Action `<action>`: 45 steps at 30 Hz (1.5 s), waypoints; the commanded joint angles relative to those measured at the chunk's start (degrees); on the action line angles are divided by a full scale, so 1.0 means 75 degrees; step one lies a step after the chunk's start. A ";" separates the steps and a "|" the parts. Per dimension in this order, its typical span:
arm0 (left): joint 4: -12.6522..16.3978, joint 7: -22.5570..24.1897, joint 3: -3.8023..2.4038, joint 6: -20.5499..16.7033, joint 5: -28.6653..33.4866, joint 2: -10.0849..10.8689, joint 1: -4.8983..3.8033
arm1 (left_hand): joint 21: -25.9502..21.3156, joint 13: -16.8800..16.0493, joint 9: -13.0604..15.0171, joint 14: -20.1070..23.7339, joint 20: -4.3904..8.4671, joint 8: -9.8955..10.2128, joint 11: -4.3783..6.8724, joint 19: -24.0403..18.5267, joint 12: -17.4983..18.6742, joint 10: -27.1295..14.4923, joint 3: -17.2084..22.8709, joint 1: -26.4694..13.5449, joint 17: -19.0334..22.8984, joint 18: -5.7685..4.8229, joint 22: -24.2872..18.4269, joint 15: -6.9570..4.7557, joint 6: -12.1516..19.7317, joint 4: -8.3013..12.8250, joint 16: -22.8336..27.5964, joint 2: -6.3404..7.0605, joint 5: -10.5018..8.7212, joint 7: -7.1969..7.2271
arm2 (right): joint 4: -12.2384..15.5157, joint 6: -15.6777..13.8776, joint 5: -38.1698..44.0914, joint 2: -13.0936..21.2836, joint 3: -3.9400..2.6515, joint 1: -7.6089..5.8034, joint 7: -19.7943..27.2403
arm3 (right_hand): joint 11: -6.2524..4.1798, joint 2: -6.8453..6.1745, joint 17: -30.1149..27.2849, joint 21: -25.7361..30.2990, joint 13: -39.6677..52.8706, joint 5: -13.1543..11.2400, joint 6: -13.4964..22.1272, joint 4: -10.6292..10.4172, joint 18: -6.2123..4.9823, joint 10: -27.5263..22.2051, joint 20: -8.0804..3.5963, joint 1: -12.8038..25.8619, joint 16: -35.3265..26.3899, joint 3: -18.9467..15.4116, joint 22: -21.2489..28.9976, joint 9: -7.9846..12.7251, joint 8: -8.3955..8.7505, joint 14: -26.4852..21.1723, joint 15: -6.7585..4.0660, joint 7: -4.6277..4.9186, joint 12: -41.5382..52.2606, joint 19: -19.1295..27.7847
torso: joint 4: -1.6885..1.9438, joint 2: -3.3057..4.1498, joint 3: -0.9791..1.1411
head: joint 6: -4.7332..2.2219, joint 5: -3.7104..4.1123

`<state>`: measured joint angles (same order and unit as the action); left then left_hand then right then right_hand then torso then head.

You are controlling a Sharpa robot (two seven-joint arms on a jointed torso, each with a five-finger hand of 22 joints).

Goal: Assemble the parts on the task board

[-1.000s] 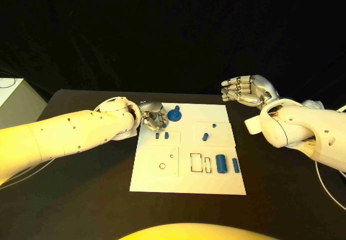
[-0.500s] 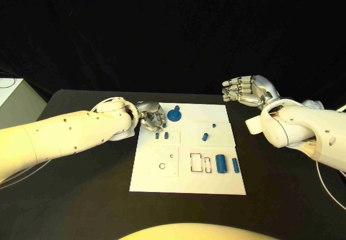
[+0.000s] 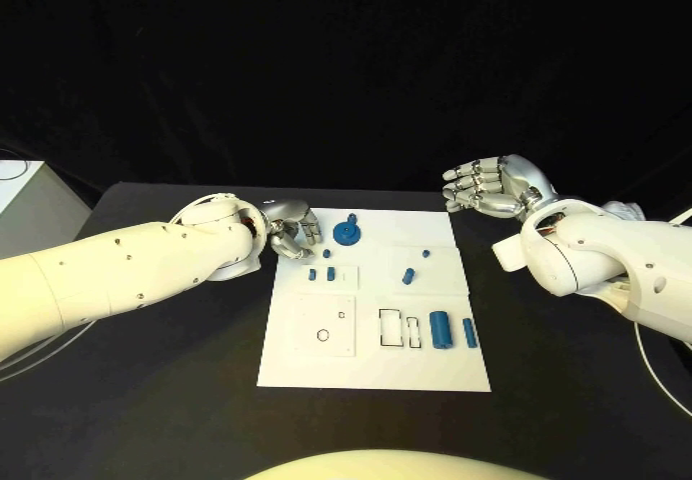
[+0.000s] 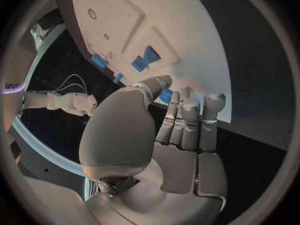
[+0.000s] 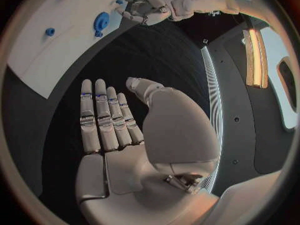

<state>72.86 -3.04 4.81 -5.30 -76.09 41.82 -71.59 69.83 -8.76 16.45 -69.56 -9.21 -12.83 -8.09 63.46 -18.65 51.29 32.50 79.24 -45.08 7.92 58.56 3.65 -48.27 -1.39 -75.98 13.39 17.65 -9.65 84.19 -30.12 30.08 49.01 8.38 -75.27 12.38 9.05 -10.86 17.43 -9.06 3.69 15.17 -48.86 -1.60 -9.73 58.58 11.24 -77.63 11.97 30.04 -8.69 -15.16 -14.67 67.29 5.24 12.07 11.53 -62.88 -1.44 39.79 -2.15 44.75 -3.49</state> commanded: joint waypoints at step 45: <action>0.1445 0.3331 -0.0328 0.0308 0.8685 0.1701 -0.0003 | -0.1818 -0.0524 0.0211 0.1618 -0.0026 -0.0625 0.0005 -0.1931 -0.1771 -0.0705 -0.0393 -0.0273 0.2341 0.0359 -0.1942 0.0023 0.0026 0.0040 0.1358 -0.0192 -0.0051 -0.0218 | -0.0869 0.1953 0.8507 -0.1028 0.0082 0.0588 -0.2843 | -0.0473 -0.0384 0.6867 -0.7586 0.0085 -0.0726 -0.1093 0.0195 0.0568 0.1071 -0.0766 0.0276 0.8075 0.0266 -0.7083 -0.0121 0.0462 0.2596 -0.0606 -0.0404 -0.0961 -0.2337 | 0.0024 0.0016 -0.0012 | -0.0176 0.0656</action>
<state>83.44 20.65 2.40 -3.81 -12.11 54.59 -71.60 56.51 -12.74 17.99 -57.73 -9.32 -17.21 -7.99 48.65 -31.74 46.27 29.79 77.39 -27.61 10.19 44.05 3.70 -48.33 -1.11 -65.89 12.32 17.31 -11.35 77.78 -16.59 92.27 41.43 8.97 -70.98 -8.13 5.43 -13.74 68.86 -65.83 4.28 9.52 -56.70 -0.17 -6.15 66.34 5.43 -75.11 72.41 31.75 -61.69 -16.05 -11.06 84.03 0.42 8.93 4.14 -80.04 -1.27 39.87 -2.24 43.35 1.52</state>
